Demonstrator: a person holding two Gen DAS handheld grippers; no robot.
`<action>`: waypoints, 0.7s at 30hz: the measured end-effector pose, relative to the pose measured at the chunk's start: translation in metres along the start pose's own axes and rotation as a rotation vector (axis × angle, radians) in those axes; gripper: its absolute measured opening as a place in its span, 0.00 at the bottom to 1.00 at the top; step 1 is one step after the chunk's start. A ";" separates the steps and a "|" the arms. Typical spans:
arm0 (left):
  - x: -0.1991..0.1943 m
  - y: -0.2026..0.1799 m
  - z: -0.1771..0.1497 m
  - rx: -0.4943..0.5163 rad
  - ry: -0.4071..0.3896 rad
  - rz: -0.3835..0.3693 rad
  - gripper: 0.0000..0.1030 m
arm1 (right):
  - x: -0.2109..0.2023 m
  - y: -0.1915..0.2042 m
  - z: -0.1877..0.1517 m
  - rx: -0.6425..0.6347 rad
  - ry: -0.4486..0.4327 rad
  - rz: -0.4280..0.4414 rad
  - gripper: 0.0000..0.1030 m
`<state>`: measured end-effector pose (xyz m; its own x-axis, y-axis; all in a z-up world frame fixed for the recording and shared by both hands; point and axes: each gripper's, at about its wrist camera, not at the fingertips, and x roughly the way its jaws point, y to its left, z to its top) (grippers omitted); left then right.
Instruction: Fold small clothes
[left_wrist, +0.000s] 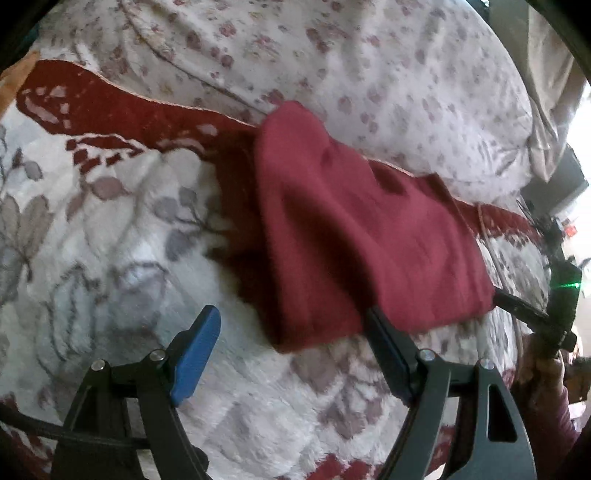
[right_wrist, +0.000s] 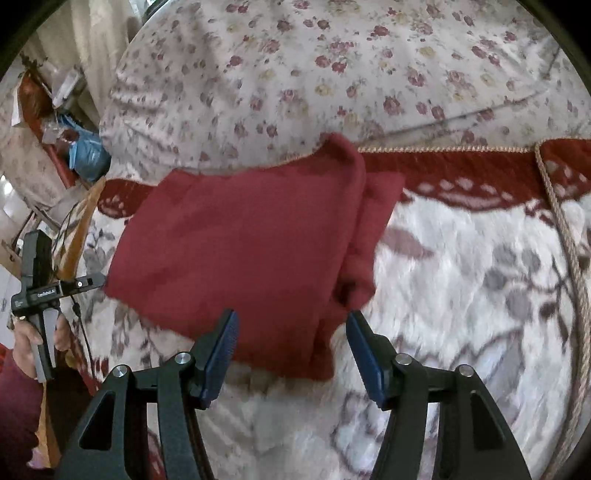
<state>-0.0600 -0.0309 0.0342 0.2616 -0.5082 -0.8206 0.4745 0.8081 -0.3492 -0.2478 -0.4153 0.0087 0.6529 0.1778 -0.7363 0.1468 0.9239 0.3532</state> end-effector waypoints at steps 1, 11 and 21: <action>0.004 -0.002 -0.003 0.001 0.010 -0.011 0.76 | 0.003 -0.001 -0.004 0.010 0.003 0.002 0.63; -0.005 -0.004 0.003 0.037 0.018 0.036 0.15 | -0.004 0.009 0.004 -0.061 -0.040 -0.060 0.14; -0.002 0.013 -0.020 0.003 0.010 0.040 0.16 | -0.009 -0.029 -0.021 0.017 0.031 -0.131 0.01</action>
<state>-0.0711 -0.0136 0.0226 0.2724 -0.4725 -0.8382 0.4664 0.8268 -0.3145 -0.2735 -0.4369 -0.0070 0.6038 0.0670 -0.7943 0.2420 0.9340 0.2627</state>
